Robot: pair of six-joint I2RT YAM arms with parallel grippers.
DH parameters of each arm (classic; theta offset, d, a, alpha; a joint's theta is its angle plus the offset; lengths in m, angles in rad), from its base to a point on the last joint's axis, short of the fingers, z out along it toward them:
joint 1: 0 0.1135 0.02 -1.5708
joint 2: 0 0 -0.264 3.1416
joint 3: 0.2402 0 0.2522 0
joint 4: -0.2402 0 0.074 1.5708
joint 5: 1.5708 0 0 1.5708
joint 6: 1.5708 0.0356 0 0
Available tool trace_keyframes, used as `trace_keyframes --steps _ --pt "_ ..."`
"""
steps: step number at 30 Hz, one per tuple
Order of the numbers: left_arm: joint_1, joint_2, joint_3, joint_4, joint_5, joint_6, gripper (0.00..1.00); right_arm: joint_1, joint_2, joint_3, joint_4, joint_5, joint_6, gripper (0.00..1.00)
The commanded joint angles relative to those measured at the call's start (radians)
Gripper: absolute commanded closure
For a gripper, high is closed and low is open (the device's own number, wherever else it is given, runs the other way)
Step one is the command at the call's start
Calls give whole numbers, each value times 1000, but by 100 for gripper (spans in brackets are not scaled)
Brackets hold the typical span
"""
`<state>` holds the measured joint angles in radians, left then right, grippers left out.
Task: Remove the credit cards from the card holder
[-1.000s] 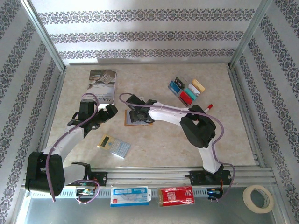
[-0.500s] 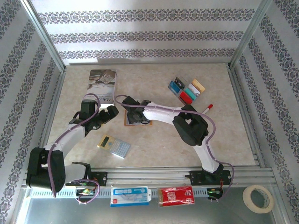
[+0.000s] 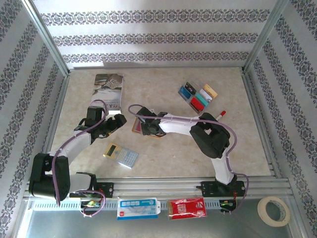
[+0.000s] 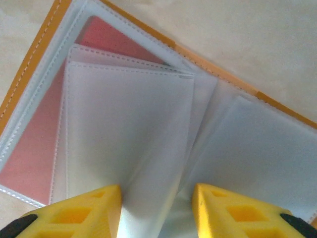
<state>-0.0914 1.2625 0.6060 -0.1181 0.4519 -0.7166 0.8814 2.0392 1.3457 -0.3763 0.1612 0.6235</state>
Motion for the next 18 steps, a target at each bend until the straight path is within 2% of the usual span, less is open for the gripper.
trace_keyframes --steps 1,7,15,18 --pt "-18 8 23 19 17 0 14 8 37 -70 -126 -84 20 56" --pt "-77 43 21 57 58 -36 30 -19 47 -35 -87 -120 20 58" --pt "-192 181 1 224 153 -150 64 -48 42 -51 -19 -206 41 62" --pt "-228 233 -6 281 146 -180 68 -53 39 -65 -8 -218 48 64"
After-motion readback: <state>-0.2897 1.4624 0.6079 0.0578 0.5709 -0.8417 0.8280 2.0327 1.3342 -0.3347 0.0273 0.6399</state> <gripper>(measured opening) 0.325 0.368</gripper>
